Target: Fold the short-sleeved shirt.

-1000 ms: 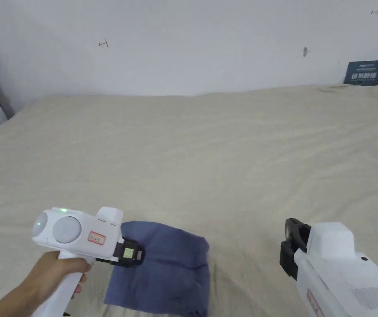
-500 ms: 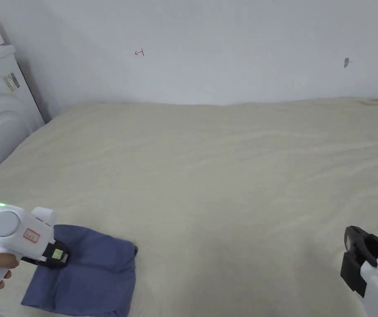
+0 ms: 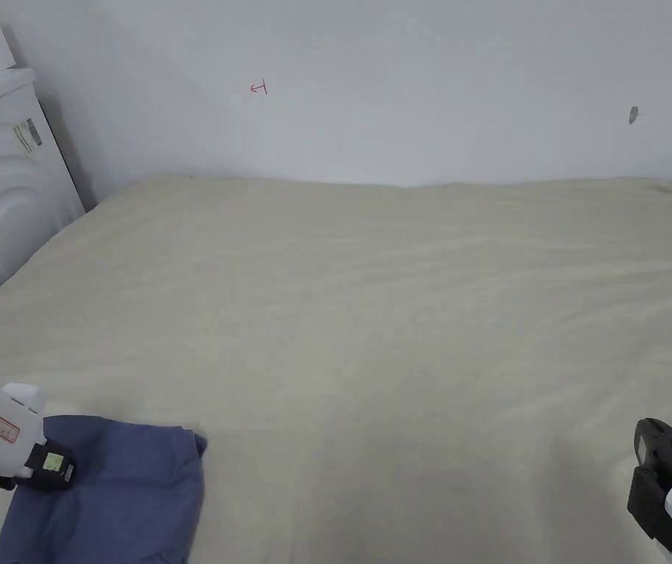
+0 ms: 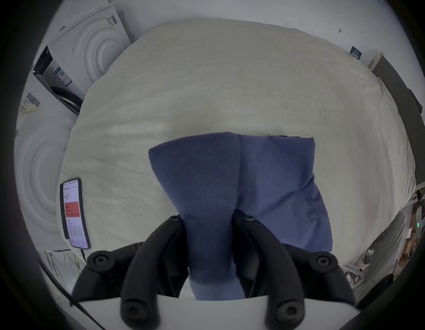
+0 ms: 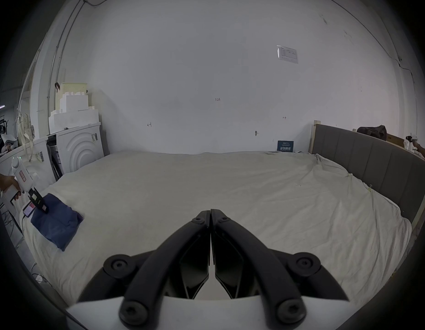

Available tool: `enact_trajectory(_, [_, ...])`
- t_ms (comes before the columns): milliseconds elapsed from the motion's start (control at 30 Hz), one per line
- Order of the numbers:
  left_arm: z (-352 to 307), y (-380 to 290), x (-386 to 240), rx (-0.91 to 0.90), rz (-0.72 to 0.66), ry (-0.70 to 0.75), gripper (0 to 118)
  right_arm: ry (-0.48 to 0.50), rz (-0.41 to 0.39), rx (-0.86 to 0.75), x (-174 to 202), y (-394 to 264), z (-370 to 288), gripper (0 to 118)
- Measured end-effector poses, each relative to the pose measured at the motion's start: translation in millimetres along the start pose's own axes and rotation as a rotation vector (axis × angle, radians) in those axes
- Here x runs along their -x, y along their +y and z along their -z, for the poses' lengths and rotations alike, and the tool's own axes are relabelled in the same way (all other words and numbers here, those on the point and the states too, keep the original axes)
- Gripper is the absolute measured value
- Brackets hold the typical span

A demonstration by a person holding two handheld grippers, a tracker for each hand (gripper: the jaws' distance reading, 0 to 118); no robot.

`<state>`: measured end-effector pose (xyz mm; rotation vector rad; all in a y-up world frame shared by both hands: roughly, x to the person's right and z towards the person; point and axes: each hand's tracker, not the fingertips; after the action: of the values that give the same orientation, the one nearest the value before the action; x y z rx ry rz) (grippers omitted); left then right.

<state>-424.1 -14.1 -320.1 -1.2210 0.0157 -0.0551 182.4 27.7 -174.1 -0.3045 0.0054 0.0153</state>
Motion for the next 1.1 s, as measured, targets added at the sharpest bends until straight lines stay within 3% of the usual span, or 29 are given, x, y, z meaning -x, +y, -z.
enact_trajectory(33, [-0.2,0.2,1.1,-0.004,-0.013,0.016,50,0.001,0.0,0.002,0.2,-0.2,0.0,0])
enact_trajectory(67, [-1.5,-0.4,1.8,-0.011,-0.019,0.032,68,0.005,0.003,0.003,-0.7,-1.4,0.2,0])
enact_trajectory(167, [-11.0,-1.2,3.8,-0.082,-0.021,0.074,107,0.006,0.006,0.005,-0.9,-2.7,-0.2,0])
enact_trajectory(200, [-15.2,-1.2,4.6,-0.108,-0.023,0.068,109,0.009,0.009,0.006,-0.8,-3.0,-0.5,0])
enact_trajectory(500, [-58.2,3.5,10.4,-0.216,-0.116,0.013,109,0.014,0.025,-0.025,-6.9,4.7,-9.9,0])
enact_trajectory(633, [-88.8,0.7,-5.5,-0.369,-0.112,0.075,100,0.006,0.026,-0.062,-12.5,15.5,-14.4,0])
enact_trajectory(700, [-105.0,-2.2,-19.6,-0.463,-0.111,0.116,88,0.003,0.023,-0.077,-15.8,21.6,-16.0,0])
enact_trajectory(833, [-126.1,-6.0,-40.9,-0.664,-0.083,0.165,80,0.002,0.021,-0.113,-22.7,30.5,-19.8,0])
enact_trajectory(933, [-147.1,-15.9,-70.7,-0.821,-0.134,0.15,64,-0.001,0.024,-0.136,-28.4,36.1,-22.0,0])
enact_trajectory(1033, [-162.0,-24.4,-102.2,-0.954,-0.13,0.154,56,-0.005,0.028,-0.16,-32.7,42.3,-26.0,0])
enact_trajectory(1100, [-167.9,-30.3,-123.3,-1.017,-0.154,0.118,42,-0.009,0.026,-0.173,-36.3,45.3,-27.9,0])
